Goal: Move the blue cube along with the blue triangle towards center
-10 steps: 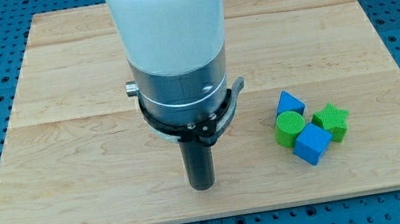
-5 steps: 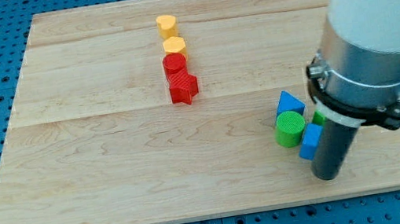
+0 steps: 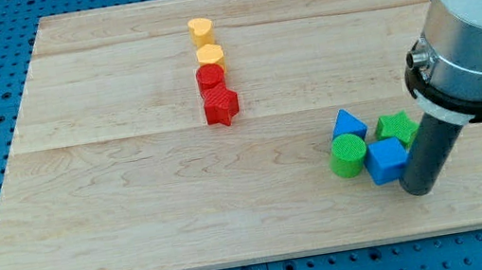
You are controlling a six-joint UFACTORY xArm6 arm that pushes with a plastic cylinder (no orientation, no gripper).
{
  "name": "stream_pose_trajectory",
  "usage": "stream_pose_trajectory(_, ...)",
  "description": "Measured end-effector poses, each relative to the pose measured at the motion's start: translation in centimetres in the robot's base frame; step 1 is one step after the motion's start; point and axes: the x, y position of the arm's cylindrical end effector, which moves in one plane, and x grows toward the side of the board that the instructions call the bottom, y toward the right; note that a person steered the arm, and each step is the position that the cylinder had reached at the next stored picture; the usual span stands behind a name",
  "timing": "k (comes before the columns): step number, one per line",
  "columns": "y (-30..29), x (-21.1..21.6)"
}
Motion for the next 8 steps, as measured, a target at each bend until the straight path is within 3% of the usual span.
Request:
stream_pose_trajectory(5, 0.0, -5.3)
stream_pose_trajectory(8, -5.1, -8.5)
